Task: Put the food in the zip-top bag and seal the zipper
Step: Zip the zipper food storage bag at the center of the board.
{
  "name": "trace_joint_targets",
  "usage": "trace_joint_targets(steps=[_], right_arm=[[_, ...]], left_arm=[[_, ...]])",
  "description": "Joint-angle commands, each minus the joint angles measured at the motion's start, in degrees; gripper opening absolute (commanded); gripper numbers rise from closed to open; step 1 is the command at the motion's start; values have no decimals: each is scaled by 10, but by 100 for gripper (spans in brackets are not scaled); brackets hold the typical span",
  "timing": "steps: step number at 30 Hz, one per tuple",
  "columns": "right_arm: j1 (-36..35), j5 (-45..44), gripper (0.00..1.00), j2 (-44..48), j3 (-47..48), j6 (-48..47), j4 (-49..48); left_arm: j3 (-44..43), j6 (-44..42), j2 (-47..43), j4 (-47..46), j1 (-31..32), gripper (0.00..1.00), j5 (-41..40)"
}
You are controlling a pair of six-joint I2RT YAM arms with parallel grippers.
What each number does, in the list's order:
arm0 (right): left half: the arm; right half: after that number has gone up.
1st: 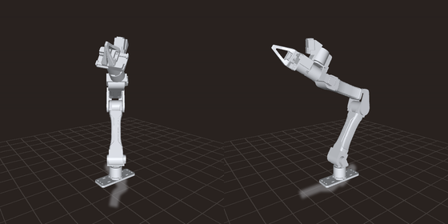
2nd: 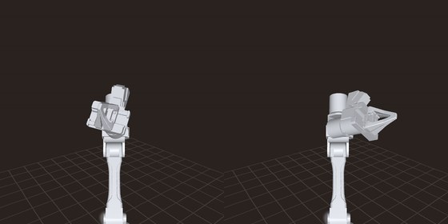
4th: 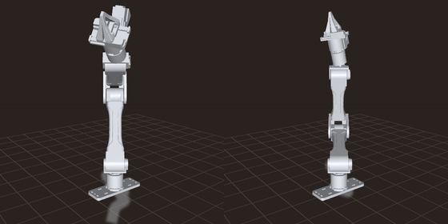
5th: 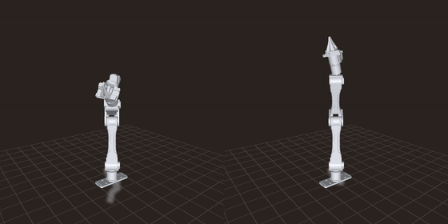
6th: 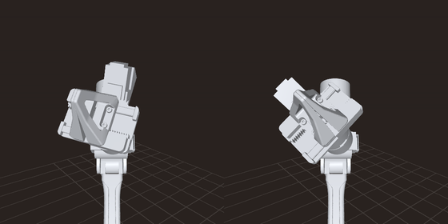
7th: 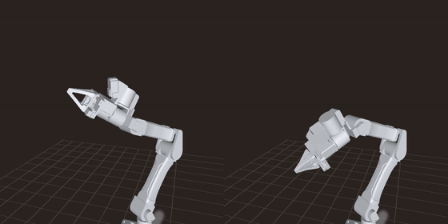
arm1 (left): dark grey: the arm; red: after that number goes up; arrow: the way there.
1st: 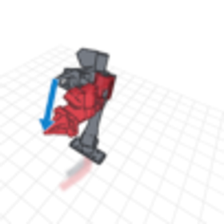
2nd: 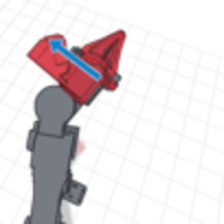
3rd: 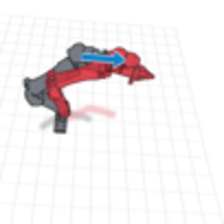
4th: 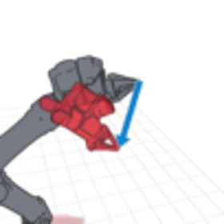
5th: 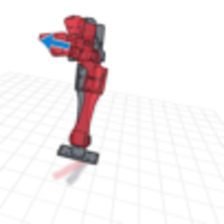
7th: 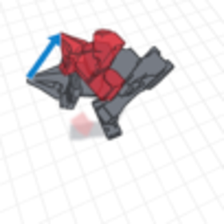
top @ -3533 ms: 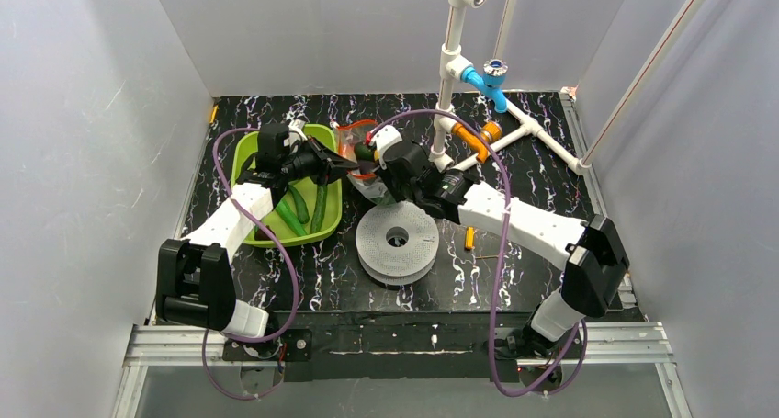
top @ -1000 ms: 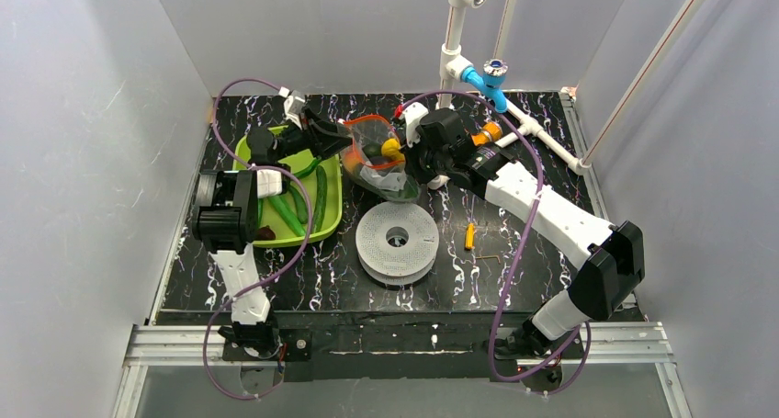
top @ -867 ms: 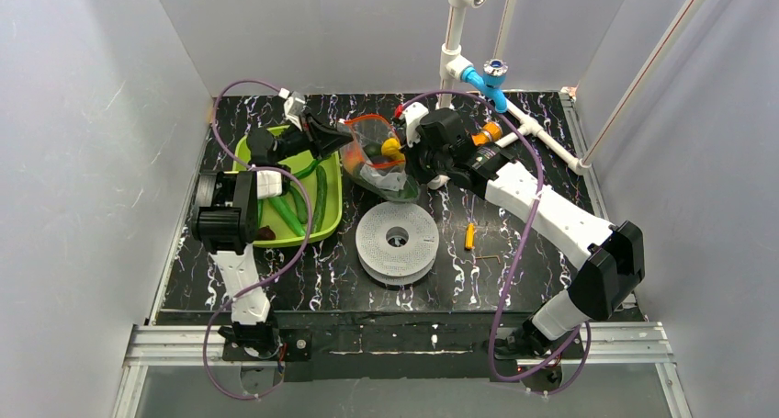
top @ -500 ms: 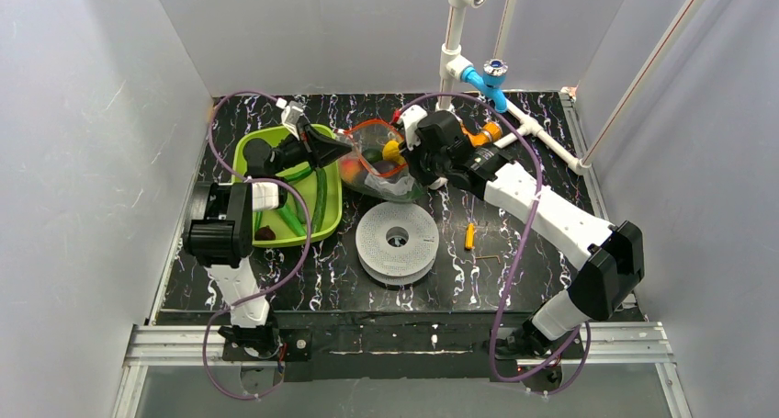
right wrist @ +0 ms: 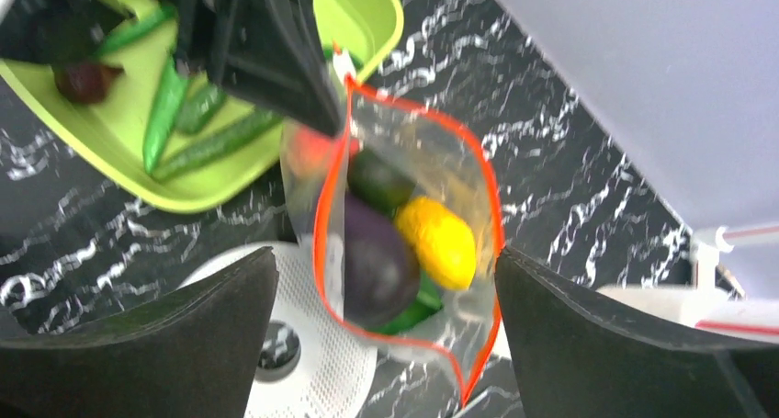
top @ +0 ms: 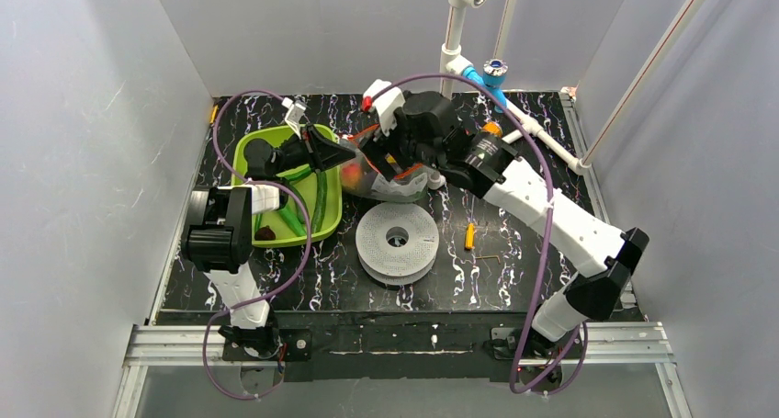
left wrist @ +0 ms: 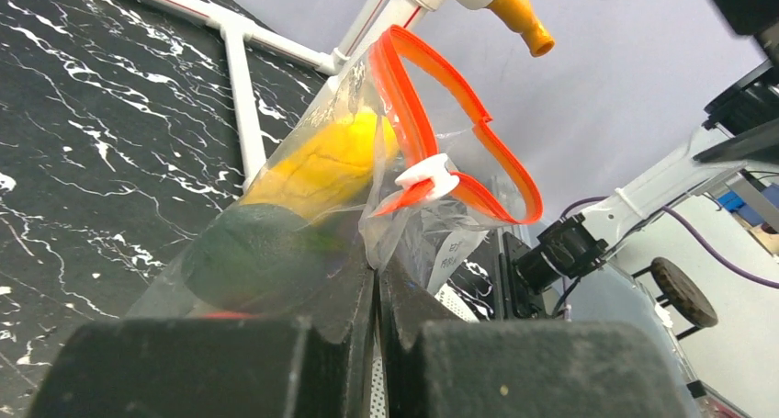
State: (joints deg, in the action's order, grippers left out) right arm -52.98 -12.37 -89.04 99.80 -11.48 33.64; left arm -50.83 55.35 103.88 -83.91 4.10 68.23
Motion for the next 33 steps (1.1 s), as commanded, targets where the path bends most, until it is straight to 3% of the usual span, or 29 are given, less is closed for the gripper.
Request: trace_joint_targets(steps=[1,5,11,24,33], right_arm=[[2,47,94,-51,76,-22,-28],[5,106,93,-104,130,-53,-34],[31,256,82,-147,160,-83,-47],[48,230,46,-176,141,-129,-46],[51,212,46,-195,145,-145,-51]], left_arm=[[-24,22,-8,-27,7,0,21],[-22,22,-17,-26,12,0,28],[-23,21,-20,-22,24,0,43],[-26,23,-21,-25,25,0,49],[-28,32,-16,-35,25,0,51]])
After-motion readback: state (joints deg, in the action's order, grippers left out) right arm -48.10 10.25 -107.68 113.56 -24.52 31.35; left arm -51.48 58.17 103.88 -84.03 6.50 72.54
